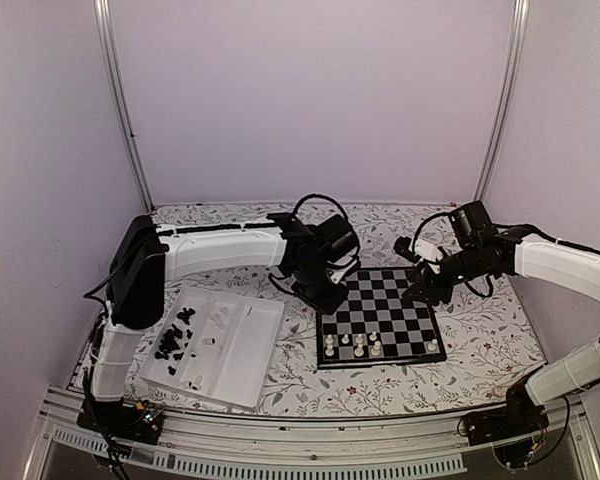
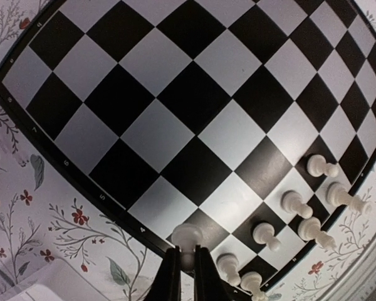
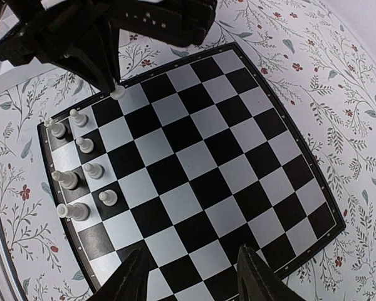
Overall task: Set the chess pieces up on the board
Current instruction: Place the chess piece on the chessboard.
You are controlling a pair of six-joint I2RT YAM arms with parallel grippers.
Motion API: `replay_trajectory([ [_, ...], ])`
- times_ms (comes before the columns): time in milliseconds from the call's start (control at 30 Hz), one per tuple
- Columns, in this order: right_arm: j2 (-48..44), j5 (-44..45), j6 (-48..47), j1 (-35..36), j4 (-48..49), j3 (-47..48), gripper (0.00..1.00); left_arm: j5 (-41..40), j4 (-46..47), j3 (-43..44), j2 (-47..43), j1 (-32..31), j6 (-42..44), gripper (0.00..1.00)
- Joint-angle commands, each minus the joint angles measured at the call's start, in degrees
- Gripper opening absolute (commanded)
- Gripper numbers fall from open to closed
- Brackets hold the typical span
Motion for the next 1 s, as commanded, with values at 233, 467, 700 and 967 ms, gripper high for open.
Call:
replay_trajectory([
  [233, 1.8, -2.4, -0.4, -0.4, -0.3, 0.6, 0.50, 3.0, 1.8, 4.1, 5.4, -0.9, 1.6, 0.20],
  [467, 5.3, -3.6, -2.1, 0.0, -2.0, 3.6, 0.51, 4.1, 1.5, 4.7, 0.6, -0.2, 3.7, 0.36],
  [700, 13.5, -2.2, -3.5, 6.2, -3.4, 11.4, 0.49, -4.8, 4.5, -6.3, -15.2, 7.3, 6.9, 0.37],
  [967, 24.9, -1.5, -4.3, 12.0, -6.1, 22.6, 0.49, -20.3, 31.1, -29.6, -35.2, 14.9, 10.4, 0.66],
])
